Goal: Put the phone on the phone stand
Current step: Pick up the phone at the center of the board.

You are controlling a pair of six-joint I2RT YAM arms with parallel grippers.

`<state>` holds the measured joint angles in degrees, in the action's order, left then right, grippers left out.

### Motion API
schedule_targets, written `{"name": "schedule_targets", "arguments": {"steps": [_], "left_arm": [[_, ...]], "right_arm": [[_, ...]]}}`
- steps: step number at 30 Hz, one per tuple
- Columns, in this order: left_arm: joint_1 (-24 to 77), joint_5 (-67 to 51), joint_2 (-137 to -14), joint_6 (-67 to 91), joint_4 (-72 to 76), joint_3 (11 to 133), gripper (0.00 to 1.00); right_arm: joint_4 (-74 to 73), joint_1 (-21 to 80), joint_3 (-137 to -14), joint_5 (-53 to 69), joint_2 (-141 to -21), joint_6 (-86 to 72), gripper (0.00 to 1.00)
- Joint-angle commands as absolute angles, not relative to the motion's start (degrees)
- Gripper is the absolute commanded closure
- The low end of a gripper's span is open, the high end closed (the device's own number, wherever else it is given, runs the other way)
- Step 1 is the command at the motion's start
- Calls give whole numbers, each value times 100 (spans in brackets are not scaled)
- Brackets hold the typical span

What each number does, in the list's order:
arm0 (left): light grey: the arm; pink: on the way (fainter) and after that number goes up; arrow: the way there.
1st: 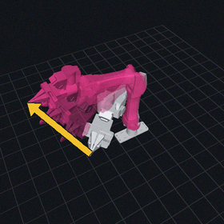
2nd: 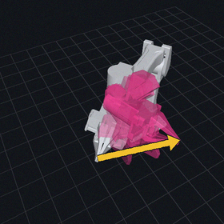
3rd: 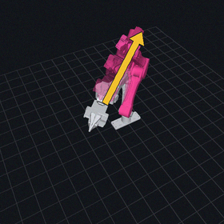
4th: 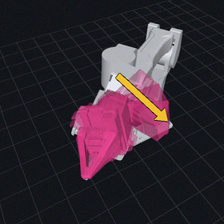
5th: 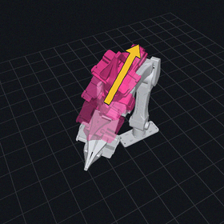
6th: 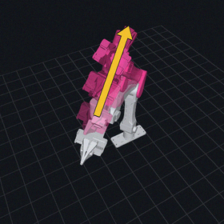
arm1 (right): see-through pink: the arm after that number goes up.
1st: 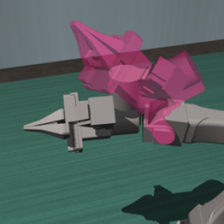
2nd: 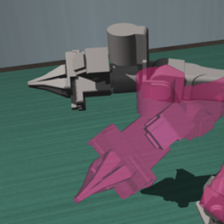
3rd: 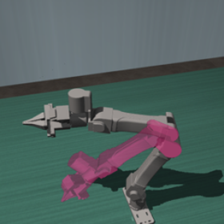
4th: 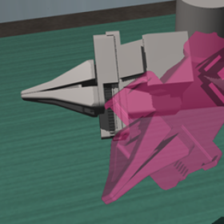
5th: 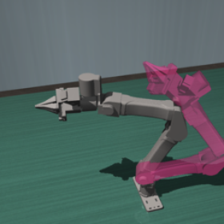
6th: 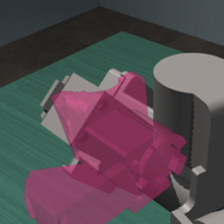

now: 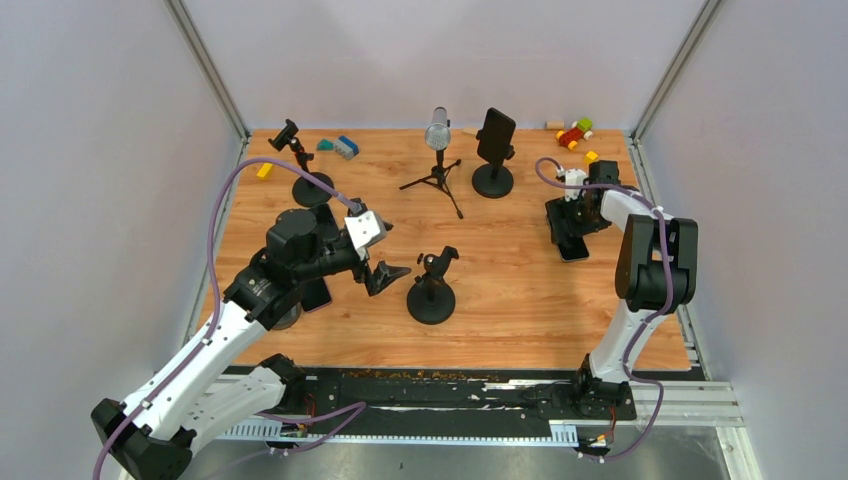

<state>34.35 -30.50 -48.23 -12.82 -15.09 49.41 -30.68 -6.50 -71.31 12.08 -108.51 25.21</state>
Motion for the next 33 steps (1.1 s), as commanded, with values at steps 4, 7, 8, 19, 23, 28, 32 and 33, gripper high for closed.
{"name": "schedule_targets", "arguments": {"steps": [4,7,8,19,23,28,32,33], "left_arm": [[3410,-3120,-4742,-1224,-1283,4868,0],[3410,-3058,-4686,-1242,-1305,4847,0],[3410,-3050,-4672,-1249,-1312,4844,0],[3409,-2924,-4653,-1226,-1321,4852,0],[3405,-2935,-4649,-1204,-1298,4837,0],[3405,-2935,-4664,-1144,-1260,4833,0],[3404,-2957,-4663,-1119,-1246,4843,0],[3406,-2959,-4659,-1118,-1247,4838,0]], "right_arm": [[-3168,-615,-6925,1304,-10907,2656,24],[-3169,-617,-6879,1359,-10805,2667,30],[-3179,-623,-6874,1381,-10746,2671,32],[-3320,-621,-6818,1907,-10065,2546,63],[-3338,-617,-6731,2035,-9798,2499,68],[-3392,-594,-6619,2199,-9405,2463,72],[-3393,-530,-6523,2033,-9297,2485,73],[-3393,-523,-6486,2011,-9312,2497,74]]}}
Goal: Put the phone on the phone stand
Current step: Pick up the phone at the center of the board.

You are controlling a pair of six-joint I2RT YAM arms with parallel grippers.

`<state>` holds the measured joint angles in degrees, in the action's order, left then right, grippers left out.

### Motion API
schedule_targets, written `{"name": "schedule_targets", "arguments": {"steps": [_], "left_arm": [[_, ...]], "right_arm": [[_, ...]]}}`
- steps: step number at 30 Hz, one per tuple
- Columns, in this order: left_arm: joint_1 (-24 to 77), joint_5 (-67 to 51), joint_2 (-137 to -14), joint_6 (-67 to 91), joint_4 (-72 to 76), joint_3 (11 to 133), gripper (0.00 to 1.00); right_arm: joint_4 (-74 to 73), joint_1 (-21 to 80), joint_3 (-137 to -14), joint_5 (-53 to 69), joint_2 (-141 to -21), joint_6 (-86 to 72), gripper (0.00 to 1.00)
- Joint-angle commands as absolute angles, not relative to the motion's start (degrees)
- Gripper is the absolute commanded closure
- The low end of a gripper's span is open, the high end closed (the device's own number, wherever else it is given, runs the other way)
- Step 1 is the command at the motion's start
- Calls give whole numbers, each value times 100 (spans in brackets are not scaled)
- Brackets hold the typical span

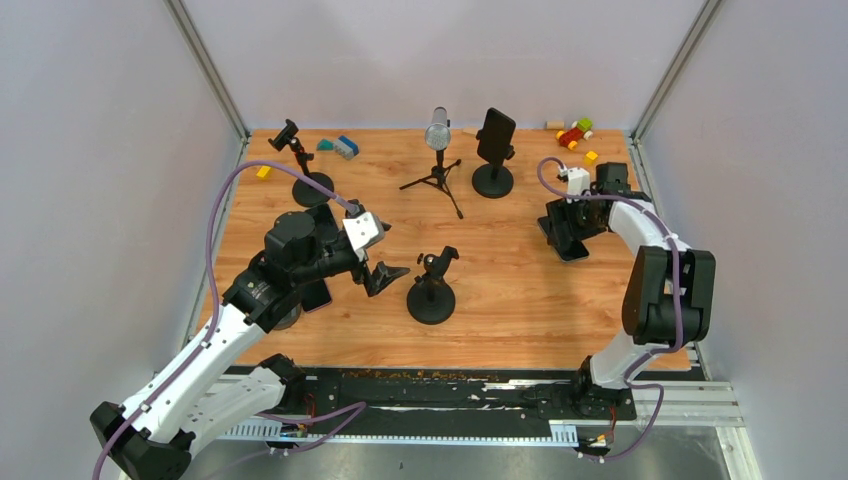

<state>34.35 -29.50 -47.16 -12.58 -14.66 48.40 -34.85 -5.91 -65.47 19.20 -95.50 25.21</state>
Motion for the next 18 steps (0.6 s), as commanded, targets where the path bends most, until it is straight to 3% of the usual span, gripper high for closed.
{"name": "schedule_targets", "arguments": {"steps": [1,18], "left_arm": [[3408,-2966,-4659,-1117,-1243,4835,0],[3403,-2922,-4884,-858,-1094,4872,0]], "right_arm": [[-3393,-519,-6468,1994,-9341,2508,74],[-3440,-407,-6147,2613,-8648,2575,84]]}}
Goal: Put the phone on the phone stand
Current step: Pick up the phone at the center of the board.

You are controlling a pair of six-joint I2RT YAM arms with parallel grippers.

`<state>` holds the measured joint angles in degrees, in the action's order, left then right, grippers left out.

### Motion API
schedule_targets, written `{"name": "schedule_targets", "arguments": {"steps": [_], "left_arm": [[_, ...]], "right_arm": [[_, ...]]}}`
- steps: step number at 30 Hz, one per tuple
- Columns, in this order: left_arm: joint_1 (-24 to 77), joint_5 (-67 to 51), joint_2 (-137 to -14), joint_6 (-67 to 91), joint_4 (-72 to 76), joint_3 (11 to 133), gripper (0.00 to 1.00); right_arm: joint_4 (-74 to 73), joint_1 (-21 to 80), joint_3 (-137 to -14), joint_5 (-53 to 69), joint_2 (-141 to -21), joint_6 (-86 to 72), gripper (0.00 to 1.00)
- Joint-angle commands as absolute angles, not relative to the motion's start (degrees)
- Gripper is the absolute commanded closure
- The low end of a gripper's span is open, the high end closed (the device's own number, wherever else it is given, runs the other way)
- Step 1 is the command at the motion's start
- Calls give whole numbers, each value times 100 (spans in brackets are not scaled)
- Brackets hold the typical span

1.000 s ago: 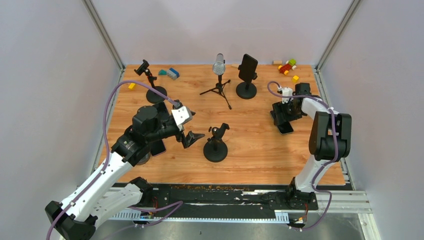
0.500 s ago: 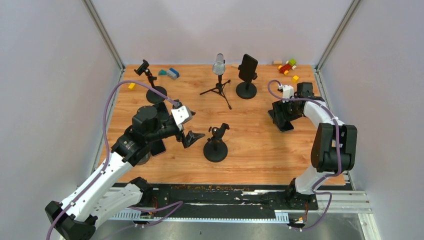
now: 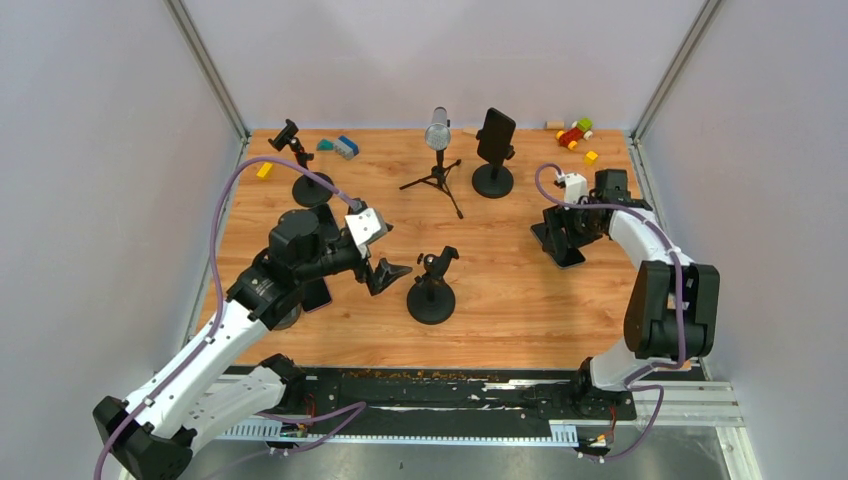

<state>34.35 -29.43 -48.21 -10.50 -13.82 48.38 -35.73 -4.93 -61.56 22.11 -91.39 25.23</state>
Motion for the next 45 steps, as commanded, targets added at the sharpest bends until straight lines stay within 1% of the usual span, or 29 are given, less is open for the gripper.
{"name": "schedule_targets", "arguments": {"steps": [1,7,14,22,35,45], "left_arm": [[3408,-2924,-4915,-846,-1088,4880,0],[3406,-2925,-5031,-680,-1034,4934,0],[3405,-2961,-5249,-452,-1012,5069,0],[3409,-3080,-5633,-223,-1276,5532,0],[3408,-3420,-6340,467,-1187,6258,1],[3407,-3931,-6975,1685,-895,6640,1]], "right_arm": [[-3459,-397,-6136,2674,-8600,2575,85],[-3546,-299,-6094,3171,-8089,2502,88],[-3590,-25,-6110,3435,-7441,2292,91],[-3630,816,-6421,3457,-6781,1985,94],[-3645,1983,-7147,3199,-6474,1858,96],[-3647,2686,-7559,3121,-6484,2169,98]]}}
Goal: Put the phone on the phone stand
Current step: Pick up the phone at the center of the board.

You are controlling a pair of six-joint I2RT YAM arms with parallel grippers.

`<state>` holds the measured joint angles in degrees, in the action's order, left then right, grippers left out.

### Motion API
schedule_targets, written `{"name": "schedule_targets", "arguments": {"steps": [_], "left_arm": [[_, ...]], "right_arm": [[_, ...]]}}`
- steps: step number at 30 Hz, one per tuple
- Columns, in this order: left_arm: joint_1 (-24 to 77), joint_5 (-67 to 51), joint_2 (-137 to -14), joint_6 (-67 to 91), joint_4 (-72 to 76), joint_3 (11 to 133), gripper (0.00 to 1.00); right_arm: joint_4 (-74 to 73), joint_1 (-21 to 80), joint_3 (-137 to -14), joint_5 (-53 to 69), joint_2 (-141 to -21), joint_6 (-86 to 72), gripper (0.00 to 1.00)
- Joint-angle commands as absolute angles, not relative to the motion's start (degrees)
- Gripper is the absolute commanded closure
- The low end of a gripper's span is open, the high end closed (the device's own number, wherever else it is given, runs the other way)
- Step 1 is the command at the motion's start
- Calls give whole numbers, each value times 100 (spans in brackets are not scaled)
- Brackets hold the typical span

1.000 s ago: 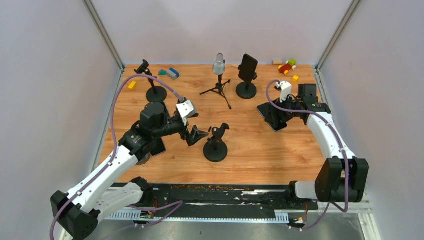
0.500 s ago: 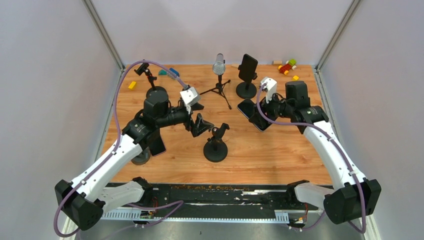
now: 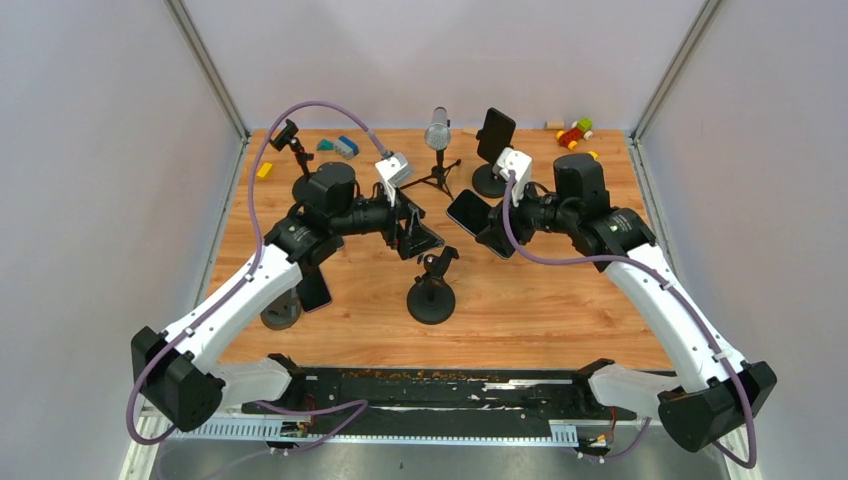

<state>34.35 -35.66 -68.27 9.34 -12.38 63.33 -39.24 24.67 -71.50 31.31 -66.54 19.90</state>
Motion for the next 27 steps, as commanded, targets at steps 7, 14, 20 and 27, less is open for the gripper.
{"name": "schedule_targets", "arguments": {"steps": [7,14,20,27], "left_arm": [[3408,-3971,-7194,2369,-760,6785,1],[3399,-4069,-7226,3011,-406,6671,2],[3361,-4212,-7274,3619,-54,6525,6],[3309,-4428,-7366,4340,531,6288,16]], "right_arm": [[-3640,3141,-7684,3024,-6486,2343,98],[-3622,3410,-7782,2946,-6500,2476,99],[-3617,3597,-7811,2792,-6534,2607,100],[-3548,3784,-7814,2512,-6557,2785,100]]}}
